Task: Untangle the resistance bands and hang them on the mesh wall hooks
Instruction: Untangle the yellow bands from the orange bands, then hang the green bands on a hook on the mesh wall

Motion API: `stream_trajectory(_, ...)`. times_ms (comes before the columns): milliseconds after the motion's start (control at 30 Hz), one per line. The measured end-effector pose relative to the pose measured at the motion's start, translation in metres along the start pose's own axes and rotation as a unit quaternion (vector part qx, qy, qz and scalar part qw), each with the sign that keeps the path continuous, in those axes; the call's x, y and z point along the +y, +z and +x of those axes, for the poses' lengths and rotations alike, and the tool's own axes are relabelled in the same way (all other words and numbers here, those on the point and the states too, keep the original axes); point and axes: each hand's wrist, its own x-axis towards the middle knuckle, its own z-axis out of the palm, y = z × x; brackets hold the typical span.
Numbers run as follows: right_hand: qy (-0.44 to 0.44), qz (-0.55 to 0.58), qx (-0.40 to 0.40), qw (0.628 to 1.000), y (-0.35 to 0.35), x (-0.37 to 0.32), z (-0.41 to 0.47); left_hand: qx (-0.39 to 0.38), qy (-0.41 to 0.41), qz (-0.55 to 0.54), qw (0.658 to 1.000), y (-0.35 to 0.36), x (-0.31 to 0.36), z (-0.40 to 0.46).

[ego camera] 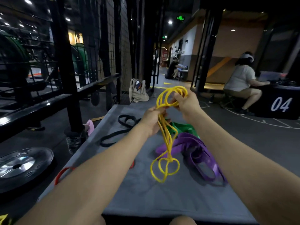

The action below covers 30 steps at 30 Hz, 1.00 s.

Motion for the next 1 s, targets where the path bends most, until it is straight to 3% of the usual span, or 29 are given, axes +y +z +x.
stream_trajectory(100,0.029,-0.031,-0.008,0.999,0.012,0.025,-0.011,0.04,0.0,0.032,0.999,-0.015,-0.002,-0.007)
stream_trajectory(233,0.033,-0.166,-0.06,0.984,0.028,0.074,-0.03,0.065,-0.013,0.213,0.975,-0.069,-0.038,-0.023)
stream_trajectory(300,0.063,-0.201,-0.101,0.972,0.035,0.098,-0.041,0.076,-0.025,0.369,0.926,-0.097,-0.056,-0.029)
stream_trajectory(367,0.093,-0.262,-0.122,0.953,0.04,0.115,-0.053,0.058,-0.041,0.538,0.84,-0.118,-0.068,-0.033)
stream_trajectory(400,0.11,-0.281,-0.116,0.946,0.041,0.123,-0.057,0.052,-0.052,0.59,0.804,-0.126,-0.072,-0.035)
stream_trajectory(467,0.146,-0.295,-0.112,0.938,0.041,0.134,-0.064,0.046,-0.074,0.639,0.765,-0.135,-0.074,-0.039)
stream_trajectory(633,0.19,-0.409,-0.222,0.864,0.036,0.156,-0.078,0.008,-0.067,0.672,0.738,-0.143,-0.076,-0.054)
stream_trajectory(767,0.161,-0.458,-0.281,0.828,0.03,0.144,-0.087,0.003,-0.055,0.685,0.726,-0.148,-0.076,-0.065)
stream_trajectory(900,0.112,-0.448,-0.295,0.836,0.023,0.119,-0.093,0.004,-0.025,0.699,0.715,-0.143,-0.067,-0.075)
stream_trajectory(1000,0.063,-0.419,-0.222,0.878,0.01,0.113,-0.099,0.0,0.006,0.705,0.709,-0.133,-0.06,-0.082)
